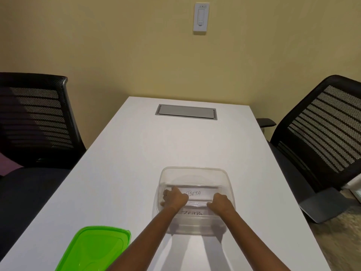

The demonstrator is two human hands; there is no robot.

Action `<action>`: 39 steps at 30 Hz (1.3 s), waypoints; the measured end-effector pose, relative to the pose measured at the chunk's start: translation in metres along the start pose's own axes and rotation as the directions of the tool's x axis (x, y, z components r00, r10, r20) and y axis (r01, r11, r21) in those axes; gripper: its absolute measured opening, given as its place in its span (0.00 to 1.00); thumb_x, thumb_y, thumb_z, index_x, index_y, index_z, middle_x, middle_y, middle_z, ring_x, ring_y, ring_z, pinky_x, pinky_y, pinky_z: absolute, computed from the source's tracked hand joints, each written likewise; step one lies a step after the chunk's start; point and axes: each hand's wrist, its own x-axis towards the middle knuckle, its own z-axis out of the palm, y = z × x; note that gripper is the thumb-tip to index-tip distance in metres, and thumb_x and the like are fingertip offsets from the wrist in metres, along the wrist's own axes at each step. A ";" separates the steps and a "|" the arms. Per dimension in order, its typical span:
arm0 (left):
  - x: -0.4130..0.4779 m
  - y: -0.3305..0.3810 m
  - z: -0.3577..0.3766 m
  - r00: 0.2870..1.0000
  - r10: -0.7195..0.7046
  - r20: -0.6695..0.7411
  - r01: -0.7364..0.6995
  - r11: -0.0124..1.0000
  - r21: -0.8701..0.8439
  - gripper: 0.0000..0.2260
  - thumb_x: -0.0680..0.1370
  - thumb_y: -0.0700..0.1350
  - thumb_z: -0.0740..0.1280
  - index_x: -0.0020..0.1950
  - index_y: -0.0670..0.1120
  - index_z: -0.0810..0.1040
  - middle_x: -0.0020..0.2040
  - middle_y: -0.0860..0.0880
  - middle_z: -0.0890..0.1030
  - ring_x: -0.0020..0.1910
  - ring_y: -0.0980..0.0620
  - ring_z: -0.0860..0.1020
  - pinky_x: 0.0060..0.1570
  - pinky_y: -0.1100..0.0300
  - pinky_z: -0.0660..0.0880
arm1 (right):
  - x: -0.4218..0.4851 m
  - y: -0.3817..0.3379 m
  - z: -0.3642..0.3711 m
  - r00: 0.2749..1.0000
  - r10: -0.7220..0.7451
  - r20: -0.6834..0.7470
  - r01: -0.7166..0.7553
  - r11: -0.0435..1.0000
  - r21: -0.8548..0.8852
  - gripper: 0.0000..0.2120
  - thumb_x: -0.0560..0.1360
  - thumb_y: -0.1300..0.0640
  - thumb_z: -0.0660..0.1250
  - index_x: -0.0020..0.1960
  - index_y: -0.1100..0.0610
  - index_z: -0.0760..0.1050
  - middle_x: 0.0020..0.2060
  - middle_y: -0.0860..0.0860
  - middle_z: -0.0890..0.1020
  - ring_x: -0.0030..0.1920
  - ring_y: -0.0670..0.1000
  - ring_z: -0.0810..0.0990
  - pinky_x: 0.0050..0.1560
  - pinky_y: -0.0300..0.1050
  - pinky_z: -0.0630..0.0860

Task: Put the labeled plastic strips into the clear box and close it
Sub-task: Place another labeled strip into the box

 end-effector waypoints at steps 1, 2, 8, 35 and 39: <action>-0.001 -0.001 -0.001 1.000 0.008 -0.005 -0.008 1.000 -0.021 0.25 0.78 0.43 0.58 0.74 0.40 0.58 0.73 0.37 0.60 0.71 0.40 0.64 0.72 0.49 0.63 | 0.000 0.001 0.000 1.000 0.000 0.000 0.000 1.000 -0.004 0.16 0.77 0.57 0.59 0.62 0.65 0.70 0.61 0.60 0.77 0.60 0.58 0.77 0.57 0.45 0.75; -0.001 -0.003 -0.002 1.000 0.020 -0.009 -0.020 0.999 -0.043 0.24 0.78 0.42 0.58 0.73 0.40 0.59 0.72 0.38 0.61 0.70 0.41 0.65 0.71 0.49 0.64 | -0.001 0.002 0.000 1.000 -0.001 -0.005 0.001 1.000 -0.007 0.16 0.77 0.57 0.59 0.61 0.65 0.71 0.61 0.60 0.77 0.60 0.59 0.78 0.57 0.46 0.75; -0.007 -0.010 -0.008 0.991 0.124 -0.057 -0.131 0.982 -0.137 0.20 0.78 0.40 0.58 0.70 0.39 0.66 0.70 0.38 0.66 0.68 0.41 0.69 0.70 0.51 0.67 | -0.006 0.004 -0.003 0.999 -0.020 -0.030 0.019 0.999 -0.037 0.15 0.78 0.59 0.58 0.61 0.65 0.72 0.60 0.60 0.78 0.59 0.58 0.78 0.57 0.45 0.75; -0.074 -0.164 -0.018 0.865 0.155 -0.478 -0.047 0.972 0.231 0.25 0.80 0.47 0.56 0.75 0.42 0.56 0.75 0.41 0.60 0.75 0.48 0.61 0.72 0.57 0.61 | -0.125 -0.060 0.074 0.644 -0.605 -0.468 0.659 0.750 -0.062 0.15 0.74 0.67 0.59 0.57 0.61 0.78 0.55 0.55 0.80 0.59 0.53 0.76 0.53 0.42 0.75; -0.078 -0.191 -0.012 0.944 -0.003 -0.331 0.102 0.954 0.282 0.33 0.79 0.54 0.59 0.77 0.42 0.49 0.78 0.40 0.51 0.78 0.44 0.52 0.75 0.48 0.55 | -0.133 -0.080 0.105 0.684 -0.659 -0.312 0.663 0.740 -0.109 0.18 0.77 0.63 0.54 0.63 0.56 0.73 0.62 0.50 0.75 0.64 0.48 0.70 0.55 0.40 0.73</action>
